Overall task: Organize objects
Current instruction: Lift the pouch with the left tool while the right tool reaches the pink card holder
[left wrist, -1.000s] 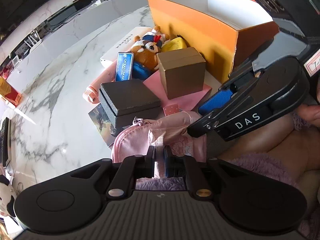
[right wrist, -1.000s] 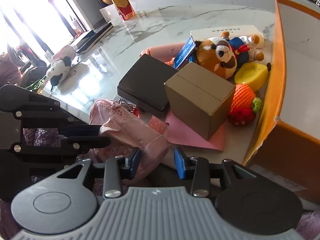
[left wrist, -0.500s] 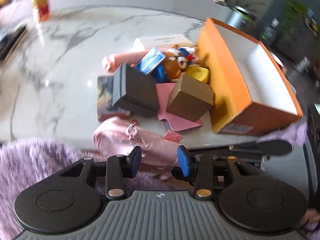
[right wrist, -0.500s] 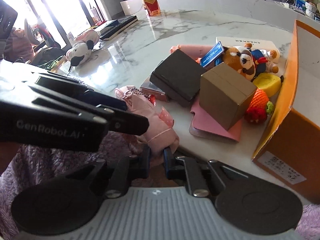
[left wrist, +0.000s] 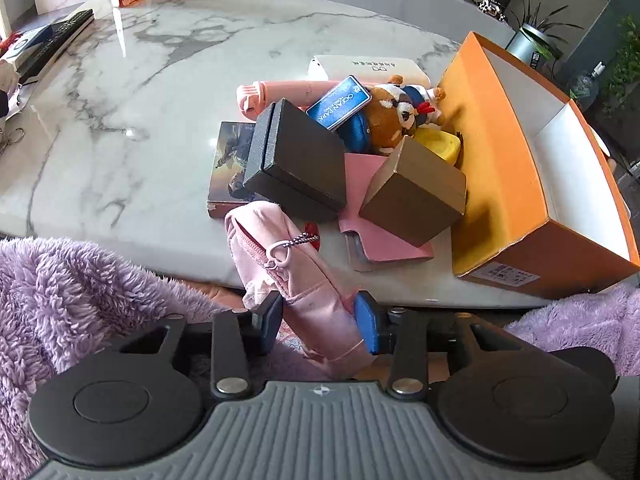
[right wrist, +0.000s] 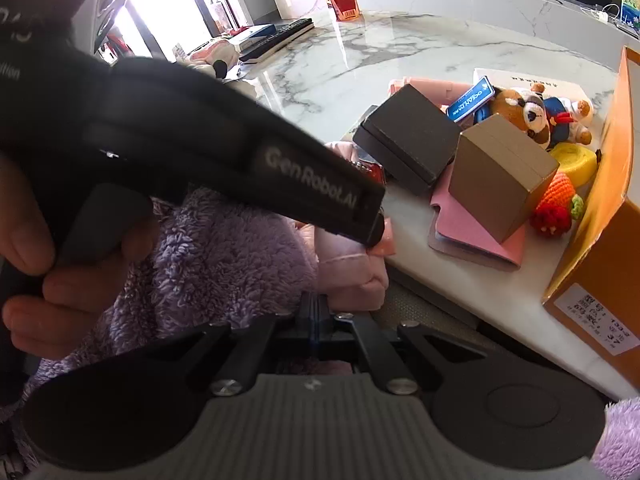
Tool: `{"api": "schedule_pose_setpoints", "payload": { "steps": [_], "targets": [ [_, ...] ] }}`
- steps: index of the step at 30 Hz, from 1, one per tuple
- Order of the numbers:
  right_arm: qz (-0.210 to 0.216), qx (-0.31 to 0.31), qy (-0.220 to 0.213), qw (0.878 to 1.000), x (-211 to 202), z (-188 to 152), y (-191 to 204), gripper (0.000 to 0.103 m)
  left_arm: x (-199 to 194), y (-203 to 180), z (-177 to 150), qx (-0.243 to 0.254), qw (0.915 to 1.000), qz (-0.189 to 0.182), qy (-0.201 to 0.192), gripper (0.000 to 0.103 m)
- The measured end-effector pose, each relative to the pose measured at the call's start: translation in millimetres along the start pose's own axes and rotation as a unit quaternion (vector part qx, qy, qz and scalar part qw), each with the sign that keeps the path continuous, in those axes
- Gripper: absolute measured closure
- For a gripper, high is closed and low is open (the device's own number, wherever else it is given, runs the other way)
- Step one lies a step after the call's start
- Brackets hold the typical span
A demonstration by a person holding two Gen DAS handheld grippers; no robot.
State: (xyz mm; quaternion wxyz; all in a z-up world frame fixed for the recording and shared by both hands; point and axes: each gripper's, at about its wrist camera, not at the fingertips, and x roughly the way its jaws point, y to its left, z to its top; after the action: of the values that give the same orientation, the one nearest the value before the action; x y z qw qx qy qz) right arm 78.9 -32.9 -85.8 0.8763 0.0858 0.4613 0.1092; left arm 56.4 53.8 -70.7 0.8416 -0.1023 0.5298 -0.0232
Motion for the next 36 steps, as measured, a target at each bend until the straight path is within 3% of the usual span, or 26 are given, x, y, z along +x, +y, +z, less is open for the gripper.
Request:
{"api": "schedule_pose_setpoints", "payload": {
  "steps": [2,6,8,13,23,25,27,31,33,36],
  "targets": [
    [-0.004,-0.003,-0.003,1.000,-3,1,1,0.103,0,1,-1,0.005,0.9999,0.009,-0.008,0.073],
    [-0.032,-0.003,-0.009,0.999,-14,2,-6,0.097,-8,9,-3,0.014,0.9995,-0.009,-0.026,0.080],
    [-0.061,0.000,-0.014,0.998,-19,6,-13,0.097,-15,10,-4,0.032,0.9984,-0.024,-0.042,0.081],
    [-0.121,0.009,-0.017,0.992,-15,27,-25,0.097,-29,9,5,0.080,0.9939,-0.018,-0.073,0.082],
    [-0.171,0.021,-0.013,0.985,24,68,-49,0.094,-22,33,19,0.073,0.9935,-0.037,-0.079,0.082],
    [-0.184,0.029,-0.021,0.982,27,75,-54,0.081,-22,36,20,0.071,0.9933,-0.042,-0.081,0.082],
    [-0.182,0.032,-0.022,0.983,31,82,-55,0.076,-21,39,22,0.070,0.9930,-0.050,-0.081,0.082],
    [-0.186,0.005,-0.001,0.982,47,88,-38,0.045,-19,43,23,0.068,0.9923,-0.062,-0.082,0.082],
    [-0.214,-0.013,0.013,0.977,56,85,-27,0.045,-18,46,23,0.067,0.9925,-0.063,-0.081,0.082],
    [-0.233,0.017,0.022,0.972,60,85,-25,0.046,-18,49,22,0.063,0.9922,-0.068,-0.083,0.082]
  ]
}}
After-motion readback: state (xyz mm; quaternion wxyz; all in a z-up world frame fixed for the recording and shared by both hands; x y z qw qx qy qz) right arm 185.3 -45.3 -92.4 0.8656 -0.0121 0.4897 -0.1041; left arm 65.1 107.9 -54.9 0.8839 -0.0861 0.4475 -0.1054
